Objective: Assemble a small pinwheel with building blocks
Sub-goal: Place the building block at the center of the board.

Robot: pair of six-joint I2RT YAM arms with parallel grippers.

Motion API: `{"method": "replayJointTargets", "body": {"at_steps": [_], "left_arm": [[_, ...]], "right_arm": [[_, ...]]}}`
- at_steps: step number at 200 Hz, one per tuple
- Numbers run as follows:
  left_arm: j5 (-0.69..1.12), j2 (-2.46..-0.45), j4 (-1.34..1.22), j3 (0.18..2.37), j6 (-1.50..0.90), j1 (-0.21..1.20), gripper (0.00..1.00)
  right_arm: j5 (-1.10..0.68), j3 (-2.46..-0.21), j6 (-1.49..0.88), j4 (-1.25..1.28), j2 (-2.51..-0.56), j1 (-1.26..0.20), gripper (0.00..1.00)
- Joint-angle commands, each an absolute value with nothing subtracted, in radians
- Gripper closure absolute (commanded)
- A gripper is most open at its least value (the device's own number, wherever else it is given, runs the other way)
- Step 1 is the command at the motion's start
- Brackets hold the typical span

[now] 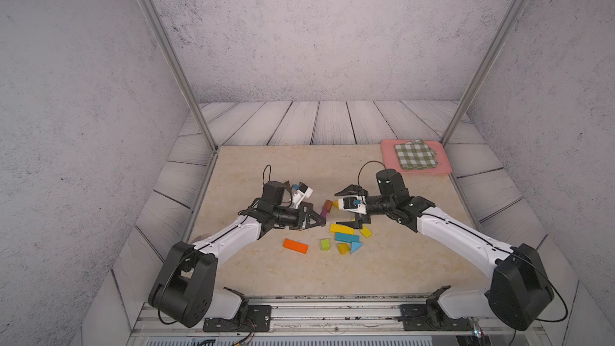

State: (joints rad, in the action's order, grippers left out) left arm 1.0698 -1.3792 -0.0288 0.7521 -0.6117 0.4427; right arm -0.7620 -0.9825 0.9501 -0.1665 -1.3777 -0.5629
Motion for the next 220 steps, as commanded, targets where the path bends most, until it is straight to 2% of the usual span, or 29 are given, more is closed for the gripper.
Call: {"method": "replayJointTargets", "body": {"at_steps": [1, 28, 72, 92, 172, 215, 220], "left_arm": [[1.134, -1.377, -0.054, 0.778, -0.581, 0.459, 1.0], [1.156, -1.417, -0.06, 0.787, -0.593, 0.481, 1.0], [1.178, -1.451, -0.061, 0.803, -0.61, 0.495, 1.0], [1.19, -1.467, -0.062, 0.81, -0.618, 0.499, 1.0], [1.219, -1.507, -0.041, 0.827, -0.621, 0.517, 1.0], [1.222, -1.533, -0.025, 0.838, -0.626, 0.523, 1.0], [1.222, -1.532, -0.023, 0.84, -0.626, 0.523, 0.98]], "right_arm": [[-0.843, -1.032, 1.189, -0.313, -1.436, -0.56, 0.18], [-0.859, -1.098, 1.289, -0.37, -1.486, -0.552, 0.3], [-0.889, -1.077, 1.359, -0.326, -1.493, -0.557, 0.54], [-0.883, -1.081, 1.391, -0.354, -1.509, -0.558, 0.6], [-0.898, -1.134, 1.474, -0.459, -1.595, -0.562, 0.66], [-0.908, -1.136, 1.502, -0.488, -1.596, -0.576, 0.83], [-0.907, -1.139, 1.503, -0.496, -1.597, -0.578, 0.85]]}}
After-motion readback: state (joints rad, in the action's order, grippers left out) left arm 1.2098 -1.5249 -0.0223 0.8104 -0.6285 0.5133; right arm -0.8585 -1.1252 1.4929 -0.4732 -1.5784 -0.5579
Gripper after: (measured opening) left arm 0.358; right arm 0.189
